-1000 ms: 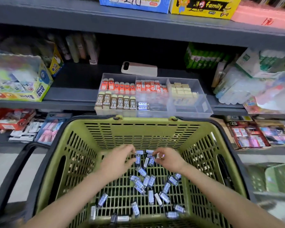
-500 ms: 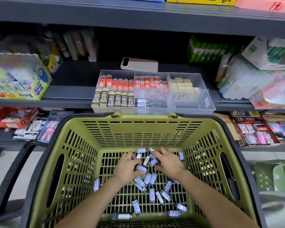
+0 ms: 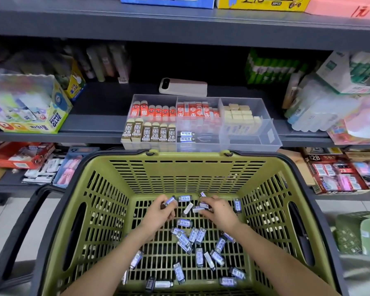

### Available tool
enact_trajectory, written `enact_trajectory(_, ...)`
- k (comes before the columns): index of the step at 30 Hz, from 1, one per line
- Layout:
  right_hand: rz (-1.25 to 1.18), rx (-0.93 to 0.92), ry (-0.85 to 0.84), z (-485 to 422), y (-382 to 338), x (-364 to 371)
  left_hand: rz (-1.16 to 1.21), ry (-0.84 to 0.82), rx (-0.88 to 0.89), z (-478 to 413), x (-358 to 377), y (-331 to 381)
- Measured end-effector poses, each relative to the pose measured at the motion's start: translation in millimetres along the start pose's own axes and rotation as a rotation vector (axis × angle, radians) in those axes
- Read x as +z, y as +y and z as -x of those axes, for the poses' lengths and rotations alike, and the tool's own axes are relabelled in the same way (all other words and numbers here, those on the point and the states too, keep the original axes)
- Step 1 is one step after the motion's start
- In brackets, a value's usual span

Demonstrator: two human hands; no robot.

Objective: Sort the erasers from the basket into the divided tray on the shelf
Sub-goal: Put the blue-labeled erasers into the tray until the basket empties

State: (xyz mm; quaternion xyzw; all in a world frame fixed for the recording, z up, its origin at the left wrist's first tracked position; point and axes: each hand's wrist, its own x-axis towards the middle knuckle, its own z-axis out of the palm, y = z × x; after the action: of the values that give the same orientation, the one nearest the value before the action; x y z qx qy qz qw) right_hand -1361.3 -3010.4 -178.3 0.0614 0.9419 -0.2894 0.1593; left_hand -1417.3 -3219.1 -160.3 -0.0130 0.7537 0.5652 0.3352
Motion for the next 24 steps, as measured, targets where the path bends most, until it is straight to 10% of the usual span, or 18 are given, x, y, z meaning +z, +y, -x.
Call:
enact_trajectory(15, -0.983, -0.119, 0.155, 59, -120, -93, 0.889, -0.205, -0.176, 51, -16, 86)
enact_trajectory(24, -0.147, -0.352, 0.203, 67, -169, -109, 1.270, -0.293, -0.296, 89, -8, 137)
